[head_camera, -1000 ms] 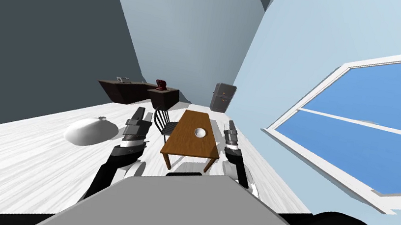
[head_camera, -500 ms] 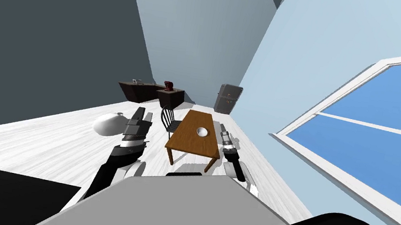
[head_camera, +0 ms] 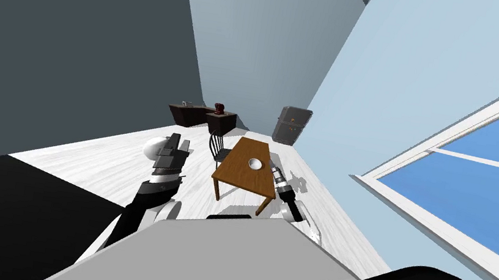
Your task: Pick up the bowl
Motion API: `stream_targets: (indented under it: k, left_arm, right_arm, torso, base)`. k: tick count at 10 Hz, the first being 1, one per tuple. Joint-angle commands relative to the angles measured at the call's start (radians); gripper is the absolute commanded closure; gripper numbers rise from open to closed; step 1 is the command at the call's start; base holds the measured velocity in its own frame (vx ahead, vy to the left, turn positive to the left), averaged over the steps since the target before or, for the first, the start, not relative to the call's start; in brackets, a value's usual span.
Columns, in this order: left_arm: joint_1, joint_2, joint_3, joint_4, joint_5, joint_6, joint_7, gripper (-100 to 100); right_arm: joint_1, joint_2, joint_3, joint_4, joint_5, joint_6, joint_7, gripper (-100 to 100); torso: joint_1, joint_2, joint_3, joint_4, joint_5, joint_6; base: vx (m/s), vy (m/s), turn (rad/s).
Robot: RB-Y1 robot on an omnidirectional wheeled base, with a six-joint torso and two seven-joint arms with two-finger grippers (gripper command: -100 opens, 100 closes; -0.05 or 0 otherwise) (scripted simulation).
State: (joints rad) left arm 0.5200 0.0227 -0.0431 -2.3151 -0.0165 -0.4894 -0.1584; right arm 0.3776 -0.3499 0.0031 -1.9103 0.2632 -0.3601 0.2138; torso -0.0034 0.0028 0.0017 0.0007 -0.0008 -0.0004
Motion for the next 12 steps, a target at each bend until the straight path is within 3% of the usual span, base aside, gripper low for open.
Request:
stream_targets:
  k: [1,3,5,6,7,10,12]
  left_arm:
    - [0.000,0.000,0.000,0.000,0.000,0.000,0.000,0]
    - [0.000,0.000,0.000,0.000,0.000,0.000,0.000,0]
    - [0.000,0.000,0.000,0.000,0.000,0.000,0.000,0]
    - [0.000,0.000,0.000,0.000,0.000,0.000,0.000,0]
    - [0.000,0.000,0.000,0.000,0.000,0.000,0.000,0]
    - [0.000,0.000,0.000,0.000,0.000,0.000,0.000,0]
    - [0.000,0.000,0.000,0.000,0.000,0.000,0.000,0]
  right_arm:
    - [-0.004,-0.022,0.002,0.035,0.016,0.018,0.012,-100]
    - [-0.034,-0.094,0.018,0.119,0.082,0.057,0.059,-100]
    - [-0.034,-0.094,0.018,0.156,0.089,0.057,0.059,-100]
    - [-0.049,-0.130,0.028,0.191,0.126,0.075,0.081,-100]
    - [-0.049,-0.130,0.028,0.220,0.126,0.075,0.081,-100]
    - [-0.082,-0.200,0.052,0.311,0.202,0.107,0.121,-100]
    - [-0.082,-0.200,0.052,0.351,0.202,0.107,0.121,-100]
  torso:
    - [0.000,0.000,0.000,0.000,0.000,0.000]
    - [0.000,0.000,0.000,0.000,0.000,0.000]
    - [-0.001,0.001,0.001,0.000,0.000,0.001]
    - [0.000,-0.001,0.000,0.000,0.000,0.001]
    - [0.001,-0.001,-0.001,0.000,0.000,0.000]
    - [0.000,-0.001,0.000,0.000,0.000,0.001]
    - [0.001,-0.001,0.000,0.000,0.000,0.001]
  base:
    - [-0.050,-0.026,0.144]
    - [-0.079,-0.029,0.342]
    - [-0.060,-0.025,0.045]
    - [-0.043,-0.003,0.262]
    - [-0.049,-0.013,0.161]
    - [-0.063,-0.018,0.236]
    - [-0.038,-0.008,0.081]
